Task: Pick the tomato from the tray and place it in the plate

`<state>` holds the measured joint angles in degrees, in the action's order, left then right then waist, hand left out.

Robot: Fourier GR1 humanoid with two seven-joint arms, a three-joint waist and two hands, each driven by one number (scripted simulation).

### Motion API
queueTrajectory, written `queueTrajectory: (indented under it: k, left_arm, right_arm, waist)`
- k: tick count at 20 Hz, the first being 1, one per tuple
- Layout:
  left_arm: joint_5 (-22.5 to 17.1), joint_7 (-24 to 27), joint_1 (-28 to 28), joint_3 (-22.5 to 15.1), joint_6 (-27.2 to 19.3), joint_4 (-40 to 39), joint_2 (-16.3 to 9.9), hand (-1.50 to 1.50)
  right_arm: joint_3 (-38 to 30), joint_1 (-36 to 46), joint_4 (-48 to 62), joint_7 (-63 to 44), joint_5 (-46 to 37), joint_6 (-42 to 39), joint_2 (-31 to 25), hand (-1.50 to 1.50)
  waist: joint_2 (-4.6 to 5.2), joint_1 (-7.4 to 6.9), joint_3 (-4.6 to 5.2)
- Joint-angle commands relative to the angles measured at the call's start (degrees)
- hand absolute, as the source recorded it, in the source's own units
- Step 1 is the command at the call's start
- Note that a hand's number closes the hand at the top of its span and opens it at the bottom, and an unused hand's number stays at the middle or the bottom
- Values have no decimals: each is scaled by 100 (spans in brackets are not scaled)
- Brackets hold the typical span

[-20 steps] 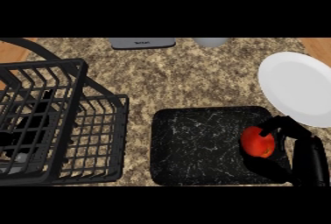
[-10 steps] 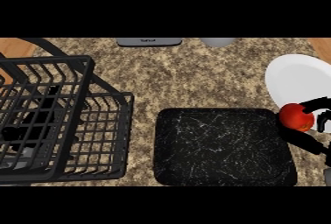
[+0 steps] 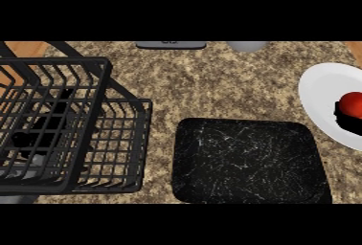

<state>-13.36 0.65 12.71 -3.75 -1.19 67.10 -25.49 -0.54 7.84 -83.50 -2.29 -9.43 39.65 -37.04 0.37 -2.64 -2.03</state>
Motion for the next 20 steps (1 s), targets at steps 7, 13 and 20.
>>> queueTrajectory:
  k: [7,13,20]
  left_arm:
    - [-383,-419,-4,-486,65,-19,942,0]
    - [-321,-420,75,-600,-7,-242,1037,0]
    - [-325,-255,-129,-602,-106,-279,1072,0]
  right_arm:
    - [-155,407,2366,496,303,-1323,-562,-150]
    - [-225,1058,3156,1198,718,-2213,-434,-150]
    - [-1018,1469,3696,2441,1638,-2699,-50,-150]
  waist:
    - [198,-280,155]
    - [185,-336,133]
    - [106,-198,119]
